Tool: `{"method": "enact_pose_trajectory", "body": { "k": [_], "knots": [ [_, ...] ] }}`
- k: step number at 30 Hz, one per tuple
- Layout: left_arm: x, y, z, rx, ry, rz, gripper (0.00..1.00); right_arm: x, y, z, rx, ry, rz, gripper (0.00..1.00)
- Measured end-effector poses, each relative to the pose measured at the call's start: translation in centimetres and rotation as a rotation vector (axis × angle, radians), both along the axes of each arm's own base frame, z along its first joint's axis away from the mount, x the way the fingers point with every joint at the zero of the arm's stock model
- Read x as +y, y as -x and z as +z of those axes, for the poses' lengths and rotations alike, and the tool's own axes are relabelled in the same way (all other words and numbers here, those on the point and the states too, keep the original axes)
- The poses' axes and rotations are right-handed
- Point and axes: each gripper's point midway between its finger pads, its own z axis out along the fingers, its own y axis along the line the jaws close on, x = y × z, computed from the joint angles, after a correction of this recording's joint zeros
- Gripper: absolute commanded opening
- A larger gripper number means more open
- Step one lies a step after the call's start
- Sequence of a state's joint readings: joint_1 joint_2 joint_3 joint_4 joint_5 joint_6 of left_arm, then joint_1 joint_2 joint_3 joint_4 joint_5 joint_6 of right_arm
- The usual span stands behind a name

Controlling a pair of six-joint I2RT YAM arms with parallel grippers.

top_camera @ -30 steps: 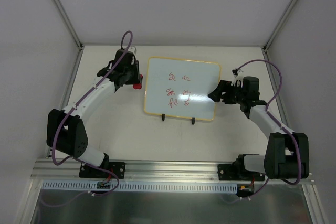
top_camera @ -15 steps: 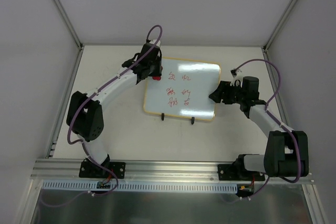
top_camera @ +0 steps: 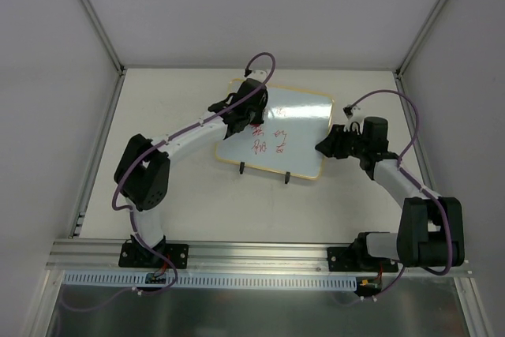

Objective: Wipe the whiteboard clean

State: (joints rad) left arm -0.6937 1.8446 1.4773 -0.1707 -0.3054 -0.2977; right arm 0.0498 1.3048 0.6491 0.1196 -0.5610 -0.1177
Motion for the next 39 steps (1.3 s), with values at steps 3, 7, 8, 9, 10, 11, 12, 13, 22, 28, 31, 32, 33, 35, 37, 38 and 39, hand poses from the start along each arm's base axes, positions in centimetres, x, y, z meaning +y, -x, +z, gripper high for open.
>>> {"method": "enact_pose_trajectory", "body": {
  "k": [3,7,8,9,10,11,12,13,22,28,31,32,33,35,37,38,39],
  "knots": [
    [-1.0,0.9,-0.3,-0.01,-0.008,-0.015,0.0,0.1,0.3,-0.1,-0.003,0.001,0.005,0.32],
    [-0.9,2.0,-0.2,-0.015,-0.009,-0.014,0.0,0.3,1.0,-0.3,-0.008,0.012,0.018,0.26],
    [-0.8,2.2,-0.3,-0.012,-0.01,-0.014,0.0,0.4,1.2,-0.3,-0.01,0.016,0.022,0.26],
    [-0.7,2.3,-0.3,-0.01,-0.01,-0.014,0.0,0.5,1.4,-0.3,-0.013,0.022,0.024,0.24],
    [-0.8,2.3,-0.3,-0.009,-0.009,-0.014,0.0,0.6,1.6,-0.4,-0.017,0.031,0.027,0.21],
    [-0.8,2.4,-0.3,-0.009,-0.008,-0.014,0.0,0.7,1.9,-0.4,-0.02,0.04,0.028,0.2],
    [-1.0,2.6,-0.3,-0.008,-0.008,-0.02,0.0,0.8,2.1,-0.4,-0.023,0.048,0.029,0.2],
    [-1.1,2.7,-0.3,-0.009,-0.011,-0.02,0.0,0.9,2.3,-0.4,-0.026,0.056,0.03,0.18],
    [-2.1,3.8,-0.2,-0.031,-0.039,-0.014,0.0,1.4,4.0,-0.5,-0.056,0.102,0.028,0.08],
    [-1.1,2.8,0.2,-0.049,-0.049,0.025,0.0,1.6,4.6,-0.6,-0.066,0.105,0.036,0.06],
    [0.8,1.2,0.5,-0.063,-0.053,0.067,0.0,1.7,4.6,-0.6,-0.067,0.106,0.036,0.02],
    [1.4,0.6,0.7,-0.07,-0.053,0.079,0.0,1.7,4.7,-0.6,-0.066,0.107,0.039,0.01],
    [2.2,-0.1,0.9,-0.078,-0.053,0.096,0.0,1.8,4.7,-0.6,-0.066,0.107,0.04,0.01],
    [3.5,-1.5,1.3,-0.102,-0.055,0.12,0.0,1.8,4.8,-0.6,-0.066,0.108,0.044,0.01],
    [4.3,-2.3,1.7,-0.124,-0.061,0.128,0.0,1.9,4.9,-0.5,-0.069,0.109,0.047,0.01],
    [4.4,-2.6,1.9,-0.131,-0.061,0.126,0.0,1.9,4.9,-0.4,-0.07,0.111,0.049,0.01],
    [4.4,-2.8,2.0,-0.137,-0.058,0.119,0.0,2.0,5.0,-0.4,-0.07,0.113,0.05,0.01]
  ]
}}
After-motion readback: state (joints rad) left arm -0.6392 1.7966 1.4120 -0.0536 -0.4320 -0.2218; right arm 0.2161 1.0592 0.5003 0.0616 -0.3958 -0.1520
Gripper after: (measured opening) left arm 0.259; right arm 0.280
